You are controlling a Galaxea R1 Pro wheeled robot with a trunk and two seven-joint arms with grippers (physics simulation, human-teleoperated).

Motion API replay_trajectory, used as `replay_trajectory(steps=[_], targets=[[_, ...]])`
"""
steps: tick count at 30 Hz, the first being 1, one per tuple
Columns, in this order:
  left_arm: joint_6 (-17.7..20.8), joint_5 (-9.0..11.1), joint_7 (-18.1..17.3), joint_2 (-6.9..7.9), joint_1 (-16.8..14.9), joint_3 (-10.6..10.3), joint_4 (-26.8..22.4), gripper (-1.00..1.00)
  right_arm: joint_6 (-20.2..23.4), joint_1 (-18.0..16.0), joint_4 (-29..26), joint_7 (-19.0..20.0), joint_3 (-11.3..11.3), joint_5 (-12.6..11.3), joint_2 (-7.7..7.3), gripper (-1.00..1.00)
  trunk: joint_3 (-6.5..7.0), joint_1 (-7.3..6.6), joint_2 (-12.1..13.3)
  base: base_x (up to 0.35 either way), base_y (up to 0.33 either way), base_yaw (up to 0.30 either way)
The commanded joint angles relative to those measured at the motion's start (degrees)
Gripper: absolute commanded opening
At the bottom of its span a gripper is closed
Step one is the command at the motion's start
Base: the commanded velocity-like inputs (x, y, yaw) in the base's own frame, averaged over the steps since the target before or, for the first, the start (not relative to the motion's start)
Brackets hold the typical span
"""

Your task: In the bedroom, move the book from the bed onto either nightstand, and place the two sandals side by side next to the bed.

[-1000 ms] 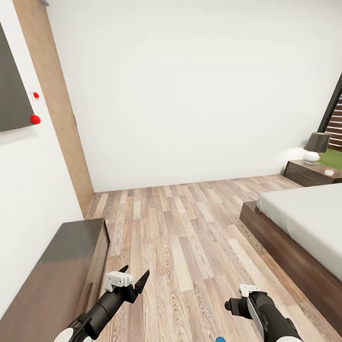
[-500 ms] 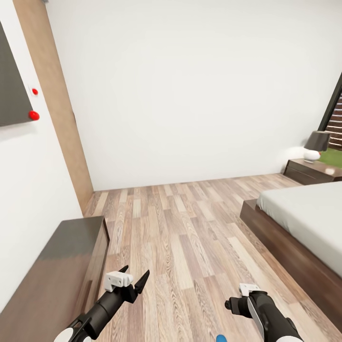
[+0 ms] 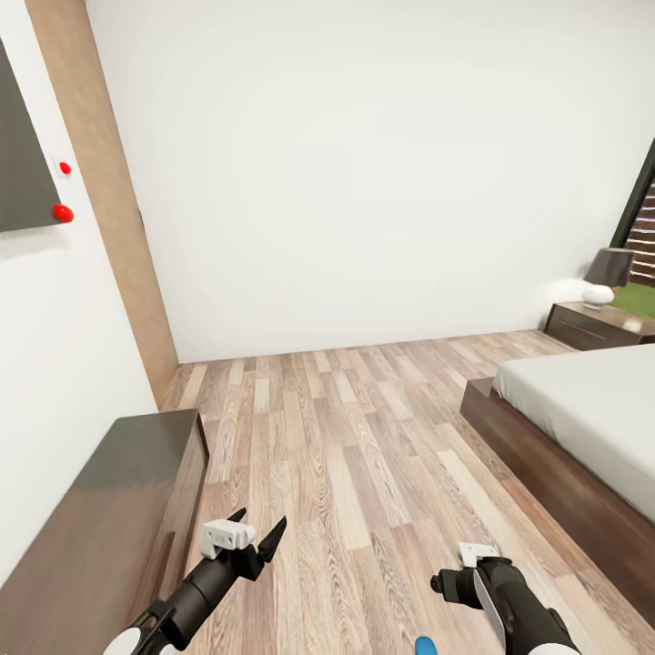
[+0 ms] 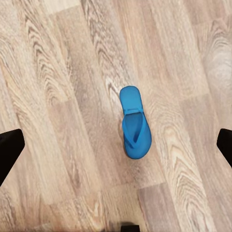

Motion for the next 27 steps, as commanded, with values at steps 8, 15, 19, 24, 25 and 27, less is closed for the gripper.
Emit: replay_trajectory(steps=[8,15,19,24,25,27], targets=[[0.55,0.61,-0.15,-0.02,0.0,0.05,-0.07,1.0,0.16,-0.03,-0.13,-0.54,-0.26,2.27,0.06,1.0,-1.49,1.76,-3.25,0.0,0.0,0.0],[0.55,0.61,-0.14,-0.02,0.0,0.05,-0.07,1.0,0.01,-0.03,-0.1,-9.57,-0.23,3.77,0.07,1.0,-2.74,3.3,-6.06,0.0,0.0,0.0],[0.55,0.61,-0.14,-0.02,0.0,0.05,-0.07,1.0,-0.14,-0.03,-0.09,-10.4,-0.23,3.84,0.07,1.0,-3.46,4.18,-7.66,0.0,0.0,0.0],[0.55,0.61,-0.14,-0.02,0.0,0.05,-0.07,1.0,-0.25,-0.03,-0.09,-10.59,-0.23,3.86,0.07,1.0,-4.36,5.28,-9.67,0.0,0.0,0.0],[0.55,0.61,-0.14,-0.02,0.0,0.05,-0.07,1.0,-0.26,-0.03,-0.09,-10.6,-0.23,3.86,0.07,1.0,-4.54,5.5,-10.07,0.0,0.0,0.0],[0.55,0.61,-0.14,-0.02,0.0,0.05,-0.07,1.0,-0.28,-0.03,-0.09,-10.62,-0.23,3.86,0.07,1.0,-4.9,5.94,-10.87,0.0,0.0,0.0]])
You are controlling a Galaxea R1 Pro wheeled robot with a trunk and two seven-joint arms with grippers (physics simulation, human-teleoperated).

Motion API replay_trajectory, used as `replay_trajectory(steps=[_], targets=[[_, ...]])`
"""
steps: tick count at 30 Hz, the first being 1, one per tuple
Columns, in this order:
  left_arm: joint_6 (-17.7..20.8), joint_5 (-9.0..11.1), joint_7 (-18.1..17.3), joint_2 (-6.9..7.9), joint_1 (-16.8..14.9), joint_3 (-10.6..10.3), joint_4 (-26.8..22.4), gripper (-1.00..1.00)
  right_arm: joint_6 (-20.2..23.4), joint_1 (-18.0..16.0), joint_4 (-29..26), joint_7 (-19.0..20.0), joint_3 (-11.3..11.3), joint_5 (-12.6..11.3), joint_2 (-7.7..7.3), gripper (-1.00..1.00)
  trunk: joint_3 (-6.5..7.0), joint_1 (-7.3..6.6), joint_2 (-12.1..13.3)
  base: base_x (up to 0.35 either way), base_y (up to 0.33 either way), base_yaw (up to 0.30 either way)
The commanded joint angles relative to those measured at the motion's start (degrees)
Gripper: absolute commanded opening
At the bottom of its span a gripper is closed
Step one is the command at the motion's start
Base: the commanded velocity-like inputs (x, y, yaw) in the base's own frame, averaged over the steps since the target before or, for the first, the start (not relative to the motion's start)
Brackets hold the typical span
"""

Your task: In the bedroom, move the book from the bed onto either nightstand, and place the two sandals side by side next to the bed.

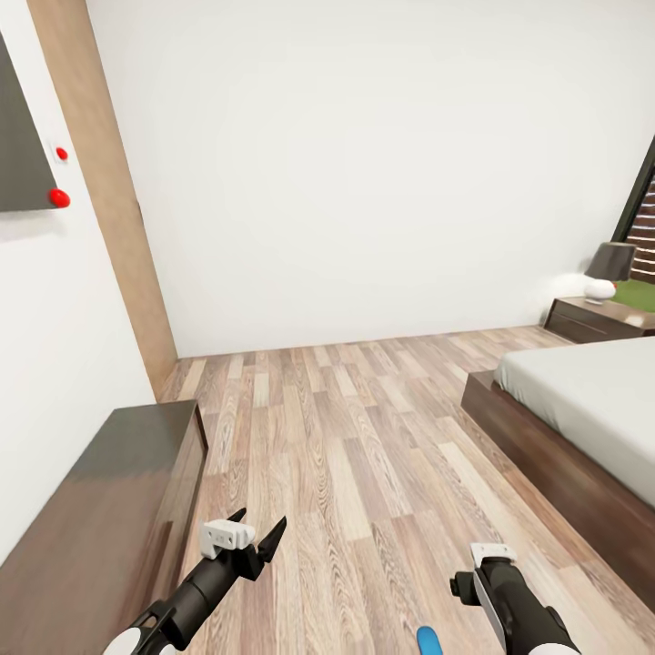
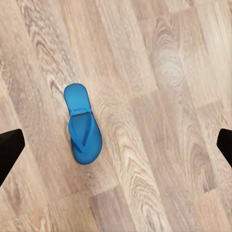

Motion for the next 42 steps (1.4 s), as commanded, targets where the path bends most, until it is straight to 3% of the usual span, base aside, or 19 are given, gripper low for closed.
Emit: replay_trajectory(steps=[1,42], targets=[[0.55,0.61,-0.16,-0.02,0.0,0.05,-0.07,1.0,0.24,-0.02,-0.06,-0.08,-0.04,0.02,0.02,1.0,-0.23,0.22,-0.44,0.0,0.0,0.0],[0.55,0.61,-0.17,-0.02,0.0,-0.04,-0.07,1.0,0.23,-0.02,-0.62,0.08,-0.22,0.02,-0.4,1.0,-7.59,9.23,-16.88,0.0,0.0,0.0]])
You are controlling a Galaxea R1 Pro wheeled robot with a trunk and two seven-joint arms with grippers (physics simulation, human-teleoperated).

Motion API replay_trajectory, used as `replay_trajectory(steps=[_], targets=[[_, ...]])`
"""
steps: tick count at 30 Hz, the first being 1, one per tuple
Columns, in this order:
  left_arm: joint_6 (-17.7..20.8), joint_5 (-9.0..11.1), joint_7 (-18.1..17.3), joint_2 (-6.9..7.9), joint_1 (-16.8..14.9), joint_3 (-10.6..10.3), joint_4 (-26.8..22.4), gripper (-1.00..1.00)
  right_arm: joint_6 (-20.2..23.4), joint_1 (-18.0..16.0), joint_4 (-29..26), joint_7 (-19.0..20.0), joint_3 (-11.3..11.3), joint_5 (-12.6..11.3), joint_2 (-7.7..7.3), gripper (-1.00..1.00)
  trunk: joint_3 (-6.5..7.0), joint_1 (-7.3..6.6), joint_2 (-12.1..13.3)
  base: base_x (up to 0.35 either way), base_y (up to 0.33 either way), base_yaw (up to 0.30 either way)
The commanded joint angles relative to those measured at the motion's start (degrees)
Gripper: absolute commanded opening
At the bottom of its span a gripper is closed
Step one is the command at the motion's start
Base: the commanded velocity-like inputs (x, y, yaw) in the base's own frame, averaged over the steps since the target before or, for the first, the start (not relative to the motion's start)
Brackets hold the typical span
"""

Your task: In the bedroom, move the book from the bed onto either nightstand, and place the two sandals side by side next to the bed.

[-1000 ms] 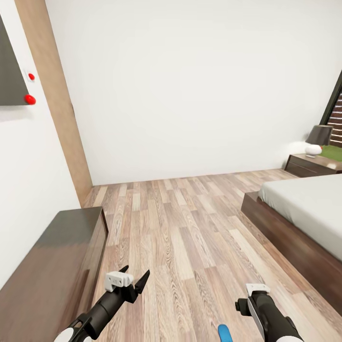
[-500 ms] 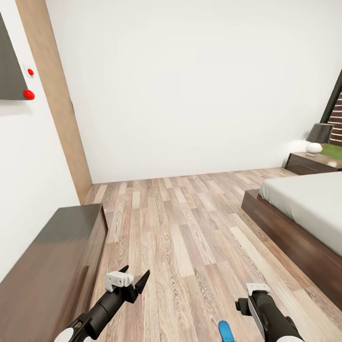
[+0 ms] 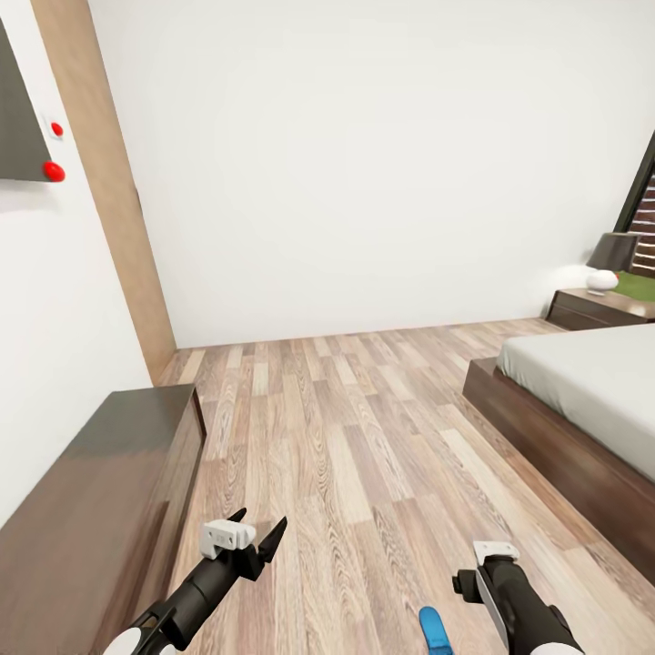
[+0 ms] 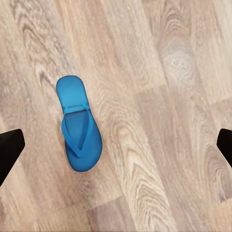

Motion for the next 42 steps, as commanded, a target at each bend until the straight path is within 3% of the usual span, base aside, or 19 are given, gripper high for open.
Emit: replay_trajectory(steps=[1,16,26,29,32,34,42], targets=[[0.55,0.61,-0.16,-0.02,0.0,0.05,-0.06,1.0,0.25,-0.02,-0.07,-0.04,-0.04,0.01,-0.03,1.0,-0.23,0.22,-0.44,0.0,0.0,0.0],[0.55,0.61,-0.16,-0.02,0.0,0.05,-0.06,1.0,0.14,-0.02,-0.31,-0.26,-0.04,0.0,-0.03,1.0,-2.92,3.51,-6.45,0.0,0.0,0.0],[0.57,0.61,-0.16,-0.02,0.0,0.05,-0.06,1.0,0.38,-0.02,-4.18,0.74,0.31,-0.13,-0.07,1.0,-4.72,5.71,-10.46,0.0,0.0,0.0],[0.55,0.61,-0.16,-0.02,0.0,0.05,-0.06,1.0,0.45,-0.02,-4.33,4.58,1.87,-0.15,-0.09,1.0,-5.26,6.37,-11.67,0.0,0.0,0.0],[0.55,0.61,-0.16,-0.02,0.0,0.05,-0.06,1.0,0.56,-0.02,-4.39,10.19,4.89,-0.12,-0.1,1.0,-5.79,7.03,-12.87,0.0,0.0,0.0],[0.56,0.61,-0.16,-0.02,0.0,0.05,-0.06,1.0,0.76,-0.02,-4.42,15.27,9.16,-0.08,-0.1,1.0,-6.15,7.47,-13.67,0.0,0.0,0.0],[0.56,0.61,-0.16,-0.02,0.0,0.05,-0.06,1.0,0.85,-0.02,-4.35,16.52,10.68,-0.08,-0.1,1.0,-7.59,9.23,-16.88,0.0,0.0,0.0]])
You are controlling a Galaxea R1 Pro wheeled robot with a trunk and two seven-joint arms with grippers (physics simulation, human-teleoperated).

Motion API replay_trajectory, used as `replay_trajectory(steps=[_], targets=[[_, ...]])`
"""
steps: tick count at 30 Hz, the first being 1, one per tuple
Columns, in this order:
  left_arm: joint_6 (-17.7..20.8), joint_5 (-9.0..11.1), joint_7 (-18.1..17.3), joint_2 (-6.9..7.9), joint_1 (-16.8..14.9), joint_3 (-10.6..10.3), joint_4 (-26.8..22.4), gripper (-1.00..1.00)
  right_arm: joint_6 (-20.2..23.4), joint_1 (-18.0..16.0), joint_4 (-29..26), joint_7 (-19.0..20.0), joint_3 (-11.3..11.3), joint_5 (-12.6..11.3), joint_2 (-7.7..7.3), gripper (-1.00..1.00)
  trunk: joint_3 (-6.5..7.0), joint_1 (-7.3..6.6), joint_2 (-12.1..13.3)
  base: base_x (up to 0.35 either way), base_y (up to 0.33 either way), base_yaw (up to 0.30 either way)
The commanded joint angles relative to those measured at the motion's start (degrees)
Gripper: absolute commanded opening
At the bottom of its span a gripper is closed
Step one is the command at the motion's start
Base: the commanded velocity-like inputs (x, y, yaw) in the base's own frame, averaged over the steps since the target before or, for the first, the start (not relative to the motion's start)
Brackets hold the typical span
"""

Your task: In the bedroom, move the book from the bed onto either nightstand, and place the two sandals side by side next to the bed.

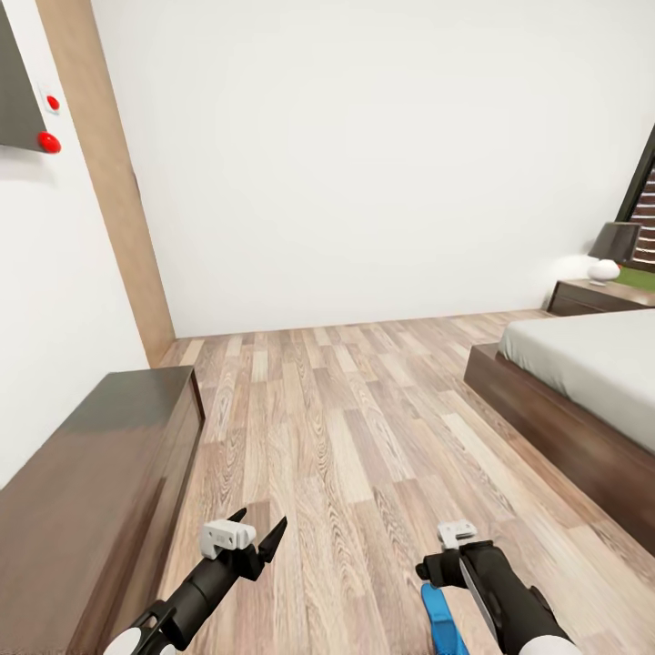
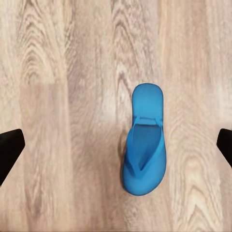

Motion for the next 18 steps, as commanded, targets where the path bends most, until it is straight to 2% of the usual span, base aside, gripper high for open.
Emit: replay_trajectory(steps=[1,18], targets=[[0.54,0.61,-0.15,-0.02,0.0,0.05,-0.07,1.0,0.21,-0.02,-0.09,0.52,-0.14,0.6,0.03,1.0,-0.23,0.22,-0.44,0.0,0.0,0.0],[0.54,0.61,-0.15,-0.02,0.0,0.05,-0.01,1.0,0.15,-0.02,-0.09,0.36,-0.17,0.6,0.03,1.0,-4.0,0.66,-0.66,0.0,0.0,0.0]])
